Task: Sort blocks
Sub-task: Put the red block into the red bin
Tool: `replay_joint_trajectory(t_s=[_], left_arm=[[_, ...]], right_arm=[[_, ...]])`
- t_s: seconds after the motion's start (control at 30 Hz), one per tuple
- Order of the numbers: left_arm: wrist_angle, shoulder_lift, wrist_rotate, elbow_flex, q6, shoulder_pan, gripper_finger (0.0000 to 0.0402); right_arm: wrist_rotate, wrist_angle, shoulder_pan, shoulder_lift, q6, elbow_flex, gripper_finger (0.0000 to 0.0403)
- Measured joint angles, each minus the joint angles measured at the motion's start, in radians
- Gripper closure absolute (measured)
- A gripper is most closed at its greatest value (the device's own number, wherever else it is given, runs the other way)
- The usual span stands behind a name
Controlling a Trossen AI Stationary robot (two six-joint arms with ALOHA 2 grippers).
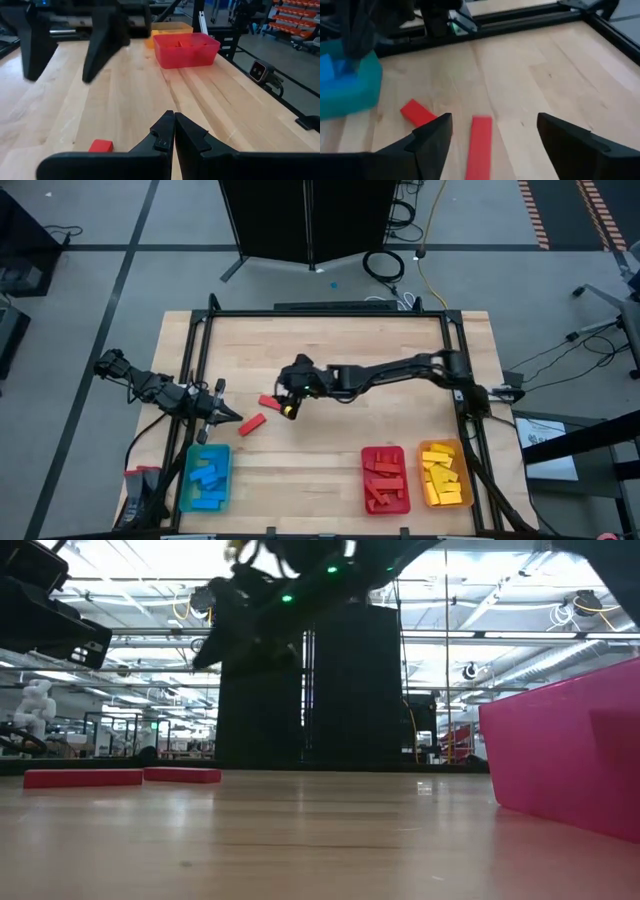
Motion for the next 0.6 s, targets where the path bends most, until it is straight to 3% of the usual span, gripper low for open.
replay_joint_trajectory(t_s=[0.2,0.33,0.6], left_arm=[[-0.002,0.0,0.0,0.0,-0.046,0.0,0.0385],[-0.005,0.0,0.0,0.0,-0.05,0.0,0.0385],[-0.011,0.002,0.0,0.001,-0.052,0.0,0.0385]], right_arm=[[0.0,-0.16,-0.005,0.14,0.034,0.215,0.0097],[0.008,-0.237,-0.002,0.224,-0.028,0.323,0.0096],[0.004,-0.261,0.013,0.346,0.033,0.351,0.0096]])
